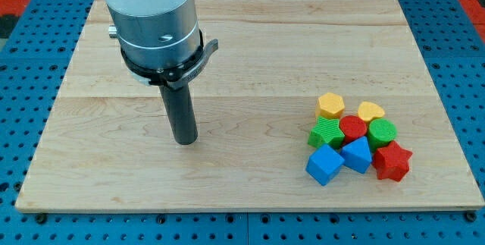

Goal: Move your arm to the bottom right

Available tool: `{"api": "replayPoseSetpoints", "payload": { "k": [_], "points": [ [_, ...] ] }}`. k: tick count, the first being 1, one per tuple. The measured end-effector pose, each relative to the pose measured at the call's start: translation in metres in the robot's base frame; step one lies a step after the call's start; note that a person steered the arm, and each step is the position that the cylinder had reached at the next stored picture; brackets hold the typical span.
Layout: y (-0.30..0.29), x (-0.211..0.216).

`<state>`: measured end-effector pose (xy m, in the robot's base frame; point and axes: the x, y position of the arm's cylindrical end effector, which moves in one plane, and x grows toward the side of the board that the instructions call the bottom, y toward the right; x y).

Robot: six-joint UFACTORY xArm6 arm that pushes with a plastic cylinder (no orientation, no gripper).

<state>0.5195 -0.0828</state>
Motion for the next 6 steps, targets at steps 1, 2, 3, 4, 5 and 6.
{"api": "replayPoseSetpoints", "payload": {
  "k": [1, 2, 3, 4, 5, 6],
  "points": [
    [0.0, 0.0],
    [-0.002, 0.0],
    [-0.002, 0.0],
    [0.032, 0.009],
    [0.061, 0.059],
    [0.116, 0.099]
  ]
}}
